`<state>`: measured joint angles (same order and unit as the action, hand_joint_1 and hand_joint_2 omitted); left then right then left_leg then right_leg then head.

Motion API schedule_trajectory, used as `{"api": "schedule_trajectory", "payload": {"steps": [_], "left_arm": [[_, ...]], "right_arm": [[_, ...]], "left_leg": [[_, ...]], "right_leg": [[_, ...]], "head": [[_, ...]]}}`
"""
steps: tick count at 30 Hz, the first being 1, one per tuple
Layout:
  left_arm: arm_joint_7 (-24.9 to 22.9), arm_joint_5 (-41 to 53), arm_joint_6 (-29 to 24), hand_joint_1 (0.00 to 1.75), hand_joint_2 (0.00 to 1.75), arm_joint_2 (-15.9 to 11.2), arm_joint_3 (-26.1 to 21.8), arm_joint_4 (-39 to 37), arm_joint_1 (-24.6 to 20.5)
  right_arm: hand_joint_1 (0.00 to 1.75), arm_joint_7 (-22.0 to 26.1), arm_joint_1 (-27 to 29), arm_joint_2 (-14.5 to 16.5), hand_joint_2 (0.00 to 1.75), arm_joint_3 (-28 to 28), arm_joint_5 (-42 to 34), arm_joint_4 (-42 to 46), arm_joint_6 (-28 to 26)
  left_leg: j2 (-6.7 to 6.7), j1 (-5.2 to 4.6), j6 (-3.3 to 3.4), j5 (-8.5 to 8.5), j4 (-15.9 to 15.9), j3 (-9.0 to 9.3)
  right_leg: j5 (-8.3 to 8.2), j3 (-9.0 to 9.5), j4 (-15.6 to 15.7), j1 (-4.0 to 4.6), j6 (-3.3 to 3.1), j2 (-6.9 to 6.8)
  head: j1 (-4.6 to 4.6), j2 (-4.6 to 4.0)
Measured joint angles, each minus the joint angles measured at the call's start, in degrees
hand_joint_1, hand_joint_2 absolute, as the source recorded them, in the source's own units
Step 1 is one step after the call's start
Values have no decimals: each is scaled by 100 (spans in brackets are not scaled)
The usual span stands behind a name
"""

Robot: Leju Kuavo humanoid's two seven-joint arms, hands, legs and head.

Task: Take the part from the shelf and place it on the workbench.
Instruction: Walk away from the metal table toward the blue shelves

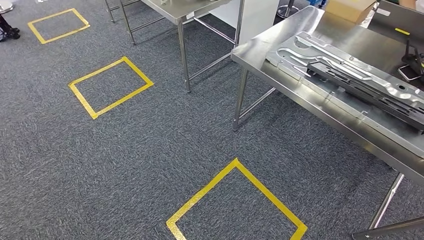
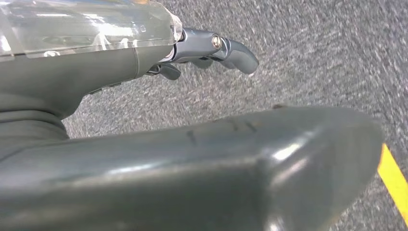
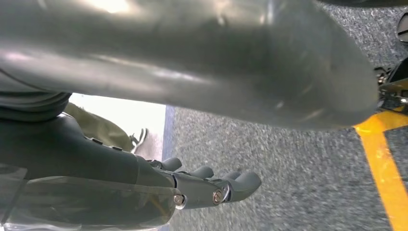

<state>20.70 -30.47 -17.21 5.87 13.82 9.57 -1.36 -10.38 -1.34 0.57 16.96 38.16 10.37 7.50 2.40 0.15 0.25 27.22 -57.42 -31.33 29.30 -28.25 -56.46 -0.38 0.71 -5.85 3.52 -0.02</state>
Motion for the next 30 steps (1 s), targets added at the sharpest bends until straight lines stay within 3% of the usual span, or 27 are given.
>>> {"api": "schedule_trajectory", "payload": {"steps": [1,3,5,6,7,8,9,10,12,14,16,18,19,21,23,24,25,28,30], "left_arm": [[0,4,-1,0,0,-3,9,-1,7],[1,10,-7,0,0,-9,19,-1,15],[1,16,-12,0,0,-9,31,0,8],[-1,20,-13,0,0,-8,37,0,4],[-4,24,-15,0,0,-8,41,1,3],[-8,26,-20,0,0,-8,43,0,6],[-16,26,-25,0,0,-8,44,0,8],[-25,21,-30,0,0,-7,45,-1,9],[-41,10,-38,0,0,-3,45,-1,6],[-46,-3,-50,0,0,1,45,0,4],[-44,-23,-70,0,0,1,45,0,19],[-36,-44,-90,0,0,1,45,0,34],[-29,-50,-95,0,0,1,45,1,33],[-16,-58,-95,0,0,1,45,1,23],[-7,-66,-94,0,0,1,45,1,25],[-4,-70,-93,0,0,1,45,1,32],[1,-74,-94,0,0,1,45,1,37],[26,-87,-103,0,0,1,44,1,21],[37,-92,-110,0,0,0,43,0,19]], "right_arm": [[0,-4,-17,-1,0,-13,17,1,0],[0,-14,-31,-3,0,-43,61,1,-16],[0,-28,-11,-2,0,-67,108,-2,-36],[0,-37,0,-1,0,-79,132,-3,-44],[0,-51,10,-1,0,-91,159,-4,-54],[0,-69,18,-2,0,-104,189,-5,-63],[0,-85,24,-2,0,-122,223,-5,-71],[0,-99,29,-3,0,-143,256,-5,-75],[0,-109,43,-7,0,-181,304,-7,-90],[0,-107,38,-12,0,-208,328,-10,-116],[0,-104,14,-13,0,-232,344,-11,-141],[0,-101,7,-13,0,-255,361,-11,-152],[0,-97,15,-13,0,-263,366,-11,-154],[0,-91,43,-14,0,-270,373,-11,-161],[0,-76,57,-15,0,-275,381,-11,-172],[0,-63,56,-16,0,-278,385,-11,-177],[0,-45,51,-16,0,-280,386,-11,-184],[0,24,42,-12,0,-285,369,-11,-174],[0,44,18,-11,0,-284,359,-11,-161]], "left_leg": [[-46,10,35,-17,19,2],[-140,31,109,-70,82,19],[-234,31,159,-111,111,7],[-286,22,173,-121,108,-11],[-348,14,179,-125,101,-24],[-414,8,180,-127,92,-31],[-486,6,178,-127,78,-33],[-560,6,172,-125,63,-32],[-697,1,140,-119,23,-49],[-798,-6,78,-126,-4,-97],[-889,-3,4,-149,-1,-139],[-753,-1,-48,-62,-132,-209],[-614,-2,-69,81,-353,-308],[-371,15,-111,485,-1101,-649],[-313,47,-151,686,-1672,-900],[-293,56,-161,627,-1652,-873],[-252,62,-163,474,-1390,-721],[49,31,-103,49,-219,-72],[77,-5,-42,26,-17,17]], "right_leg": [[11,10,-2,-7,35,-18],[169,-49,-185,-32,93,154],[550,-346,-825,-50,118,440],[740,-551,-1240,-52,119,517],[846,-721,-1571,-52,120,550],[839,-811,-1728,-52,118,563],[699,-779,-1623,-53,111,575],[474,-646,-1307,-55,99,605],[75,-304,-494,-64,64,827],[-37,-168,-125,-58,18,981],[-51,-171,-102,-46,-46,891],[-81,-156,-61,-59,-129,754],[-91,-150,-39,-67,-167,676],[-88,-155,-34,-48,-209,514],[-81,-163,-39,-32,-213,352],[-75,-164,-43,-30,-208,280],[-67,-157,-45,-30,-197,213],[-21,-103,-59,-6,-124,38],[0,-71,-61,11,-56,-49]], "head": [[1,0],[1,0],[0,0],[0,0],[0,0],[0,0],[0,0],[0,0],[0,0],[0,0],[1,0],[1,0],[2,0],[2,0],[2,0],[2,0],[2,0],[2,0],[1,0]]}}
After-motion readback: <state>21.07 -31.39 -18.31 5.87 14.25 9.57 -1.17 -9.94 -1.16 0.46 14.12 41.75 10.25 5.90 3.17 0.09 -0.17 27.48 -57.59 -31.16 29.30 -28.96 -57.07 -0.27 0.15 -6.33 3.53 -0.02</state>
